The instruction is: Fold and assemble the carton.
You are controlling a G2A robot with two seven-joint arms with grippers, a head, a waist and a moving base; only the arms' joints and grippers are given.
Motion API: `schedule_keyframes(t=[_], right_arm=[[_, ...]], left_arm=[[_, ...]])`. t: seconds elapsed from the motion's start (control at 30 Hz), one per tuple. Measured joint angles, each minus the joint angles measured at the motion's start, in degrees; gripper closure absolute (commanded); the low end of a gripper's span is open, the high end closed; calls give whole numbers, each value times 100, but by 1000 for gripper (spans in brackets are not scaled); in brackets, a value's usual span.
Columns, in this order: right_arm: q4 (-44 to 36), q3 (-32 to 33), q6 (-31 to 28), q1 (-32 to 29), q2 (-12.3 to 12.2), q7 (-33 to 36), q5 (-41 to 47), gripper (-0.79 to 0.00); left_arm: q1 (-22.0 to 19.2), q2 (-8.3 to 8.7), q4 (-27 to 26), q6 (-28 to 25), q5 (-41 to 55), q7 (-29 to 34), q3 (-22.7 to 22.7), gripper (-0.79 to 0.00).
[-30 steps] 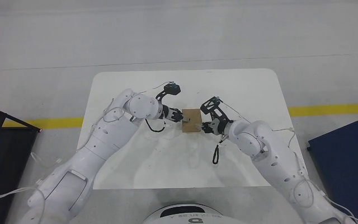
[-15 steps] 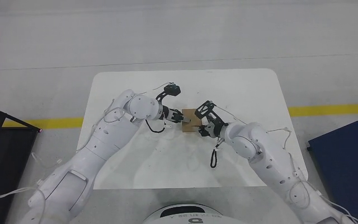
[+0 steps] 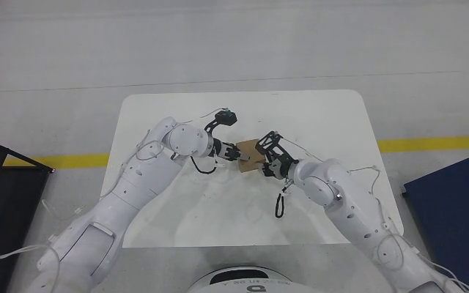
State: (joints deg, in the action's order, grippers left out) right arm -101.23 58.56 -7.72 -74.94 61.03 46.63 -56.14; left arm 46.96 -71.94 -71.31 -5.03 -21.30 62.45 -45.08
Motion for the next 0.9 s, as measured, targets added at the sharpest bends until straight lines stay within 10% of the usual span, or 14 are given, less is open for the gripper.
schedule_keyframes(t=[0.2,0.3,0.4,0.7,0.9], right_arm=[[-31,165,-93,-94,-27,-3,15,-332],[-73,222,-125,-137,-33,-15,69,-656],[-123,141,-93,-134,-16,10,7,-785],[63,-245,50,131,103,-42,-91,-776],[244,-334,56,274,162,-96,33,-637]], left_arm=[[-6,-3,-3,0,-3,-1,-5,-465],[-2,-3,-3,-6,-4,-9,-9,-462],[-4,-5,-2,2,1,12,-9,-456],[1,-6,5,-19,2,9,-19,-446],[-3,-10,35,-24,2,25,-14,-446]])
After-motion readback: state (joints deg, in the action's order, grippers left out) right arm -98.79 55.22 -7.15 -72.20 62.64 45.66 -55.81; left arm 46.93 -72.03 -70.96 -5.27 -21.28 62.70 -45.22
